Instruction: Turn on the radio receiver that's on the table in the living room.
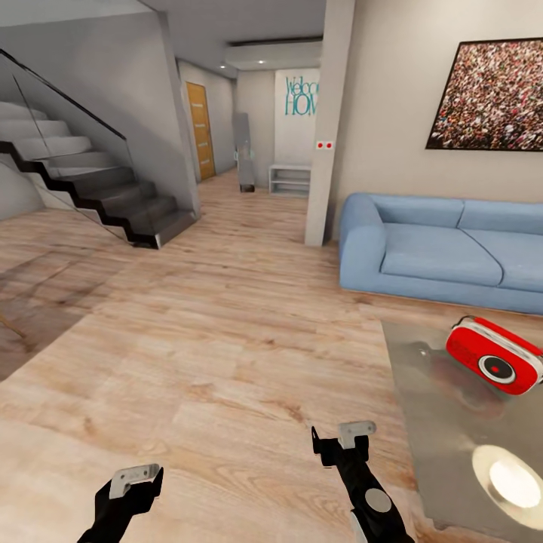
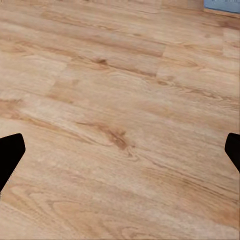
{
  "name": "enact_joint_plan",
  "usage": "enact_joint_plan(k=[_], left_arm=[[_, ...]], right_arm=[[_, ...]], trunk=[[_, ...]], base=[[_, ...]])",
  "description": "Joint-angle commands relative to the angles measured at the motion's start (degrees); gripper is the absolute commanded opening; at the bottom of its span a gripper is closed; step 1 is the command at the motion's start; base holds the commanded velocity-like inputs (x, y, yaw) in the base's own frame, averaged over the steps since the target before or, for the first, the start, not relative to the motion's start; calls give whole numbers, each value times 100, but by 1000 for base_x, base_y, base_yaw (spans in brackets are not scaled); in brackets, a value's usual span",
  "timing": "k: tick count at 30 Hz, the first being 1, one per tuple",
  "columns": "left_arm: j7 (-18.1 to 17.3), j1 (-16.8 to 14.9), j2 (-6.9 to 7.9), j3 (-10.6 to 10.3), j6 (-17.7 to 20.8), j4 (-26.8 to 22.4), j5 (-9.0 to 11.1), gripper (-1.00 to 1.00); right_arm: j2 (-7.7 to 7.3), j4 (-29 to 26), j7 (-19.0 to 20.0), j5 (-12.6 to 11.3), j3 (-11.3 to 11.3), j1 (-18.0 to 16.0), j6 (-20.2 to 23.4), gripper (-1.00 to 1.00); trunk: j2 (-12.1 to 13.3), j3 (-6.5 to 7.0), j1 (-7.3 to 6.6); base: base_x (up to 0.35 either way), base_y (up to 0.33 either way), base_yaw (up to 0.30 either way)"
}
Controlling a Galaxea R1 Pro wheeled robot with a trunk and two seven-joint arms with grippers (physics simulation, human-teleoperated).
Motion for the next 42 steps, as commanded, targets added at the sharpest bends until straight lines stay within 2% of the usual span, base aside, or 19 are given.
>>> enact_joint_plan(k=[1,12,42], left_arm=[[0,0,0,0,0,0,0,100],[0,1,0,-2,0,-8,0,100],[0,1,0,-9,0,-3,0,100]], right_arm=[[0,0,0,0,3,0,0,100],[0,0,2,-1,5,1,-3,100],[0,0,2,2,7,1,-3,100]], trunk=[[0,0,0],[0,0,0],[0,0,0]], base=[[330,115,0],[330,99,0],[330,3,0]])
